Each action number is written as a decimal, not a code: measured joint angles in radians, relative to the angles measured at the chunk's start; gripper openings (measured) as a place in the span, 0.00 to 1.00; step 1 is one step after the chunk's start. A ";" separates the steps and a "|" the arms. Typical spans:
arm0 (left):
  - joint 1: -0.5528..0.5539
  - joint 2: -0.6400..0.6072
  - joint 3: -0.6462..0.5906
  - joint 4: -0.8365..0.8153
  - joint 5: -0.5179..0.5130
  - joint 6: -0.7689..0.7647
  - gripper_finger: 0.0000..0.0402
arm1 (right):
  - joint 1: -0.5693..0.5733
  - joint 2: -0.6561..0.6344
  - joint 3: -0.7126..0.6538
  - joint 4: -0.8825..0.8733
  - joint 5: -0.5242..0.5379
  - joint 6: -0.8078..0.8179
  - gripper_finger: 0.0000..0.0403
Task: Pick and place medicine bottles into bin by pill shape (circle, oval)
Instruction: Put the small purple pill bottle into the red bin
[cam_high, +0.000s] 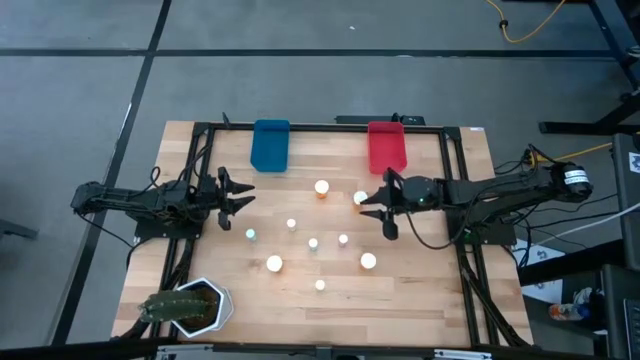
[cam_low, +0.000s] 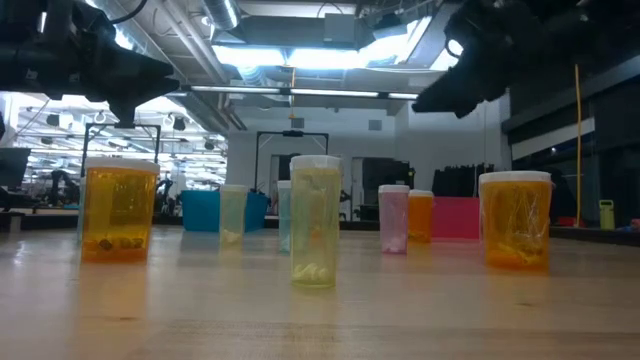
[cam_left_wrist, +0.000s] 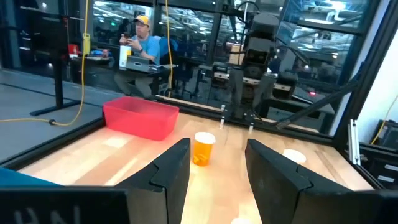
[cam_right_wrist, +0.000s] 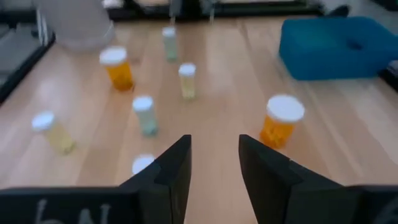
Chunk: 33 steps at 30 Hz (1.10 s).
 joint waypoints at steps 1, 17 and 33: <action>0.000 0.000 0.000 0.000 0.000 0.000 0.37 | -0.003 0.000 0.000 0.006 0.015 0.029 0.34; 0.000 0.000 0.000 0.000 0.002 0.000 0.37 | -0.068 0.000 0.000 0.000 0.038 0.059 0.34; 0.000 0.000 0.000 -0.006 0.003 0.000 0.37 | -0.129 0.021 0.066 -0.067 0.068 0.002 0.50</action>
